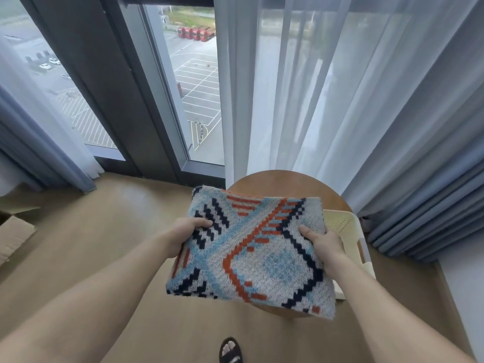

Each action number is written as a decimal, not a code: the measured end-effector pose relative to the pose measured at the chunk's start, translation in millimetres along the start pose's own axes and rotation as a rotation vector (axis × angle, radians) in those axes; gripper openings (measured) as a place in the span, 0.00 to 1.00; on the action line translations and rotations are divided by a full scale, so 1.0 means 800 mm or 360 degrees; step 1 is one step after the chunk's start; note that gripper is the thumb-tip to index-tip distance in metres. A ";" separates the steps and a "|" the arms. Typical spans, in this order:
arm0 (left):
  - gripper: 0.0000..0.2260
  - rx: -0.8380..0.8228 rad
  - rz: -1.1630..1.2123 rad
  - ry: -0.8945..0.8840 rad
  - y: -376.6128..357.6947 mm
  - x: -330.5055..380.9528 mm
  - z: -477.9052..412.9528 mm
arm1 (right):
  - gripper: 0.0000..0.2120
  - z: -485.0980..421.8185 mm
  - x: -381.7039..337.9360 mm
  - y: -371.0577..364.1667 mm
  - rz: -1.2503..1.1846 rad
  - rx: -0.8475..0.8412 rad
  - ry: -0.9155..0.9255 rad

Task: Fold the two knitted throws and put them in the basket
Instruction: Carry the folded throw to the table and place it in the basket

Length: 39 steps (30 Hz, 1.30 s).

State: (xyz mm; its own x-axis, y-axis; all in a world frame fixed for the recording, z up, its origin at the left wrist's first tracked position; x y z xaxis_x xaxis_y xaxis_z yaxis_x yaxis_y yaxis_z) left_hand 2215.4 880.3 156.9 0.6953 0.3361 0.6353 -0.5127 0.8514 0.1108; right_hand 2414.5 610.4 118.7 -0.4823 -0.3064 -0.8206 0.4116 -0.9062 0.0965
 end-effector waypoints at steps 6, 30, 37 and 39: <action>0.18 -0.0080 -0.0075 0.0112 -0.022 0.016 -0.052 | 0.40 -0.056 0.028 0.016 0.0024 0.0012 -0.0228; 0.26 0.0687 -0.0393 -0.0047 -0.243 -0.006 -0.156 | 0.34 -0.164 0.061 0.128 0.0827 0.0413 0.0080; 0.29 0.0763 -0.0677 -0.0100 -0.254 -0.017 -0.170 | 0.34 -0.164 0.072 0.126 0.1085 0.0534 0.0246; 0.28 0.0748 -0.0784 -0.0067 -0.246 -0.021 -0.176 | 0.36 -0.160 0.072 0.129 0.1102 0.0535 0.0335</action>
State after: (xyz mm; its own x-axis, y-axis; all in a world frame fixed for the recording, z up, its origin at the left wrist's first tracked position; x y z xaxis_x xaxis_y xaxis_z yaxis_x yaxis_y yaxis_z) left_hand 2375.4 763.7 17.1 0.8884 -0.0699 0.4536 -0.3122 0.6325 0.7088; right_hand 2528.4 537.0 9.4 -0.0321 -0.8010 -0.5978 0.2928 -0.5794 0.7606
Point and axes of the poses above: each hand's wrist, its own z-axis away from the middle knuckle, its own y-axis out of the back of the hand, x = y × z, the point moved 1 cm from there along -z, towards the middle knuckle, and after that the axes turned 5 degrees about -z, right-handed, at the moved point
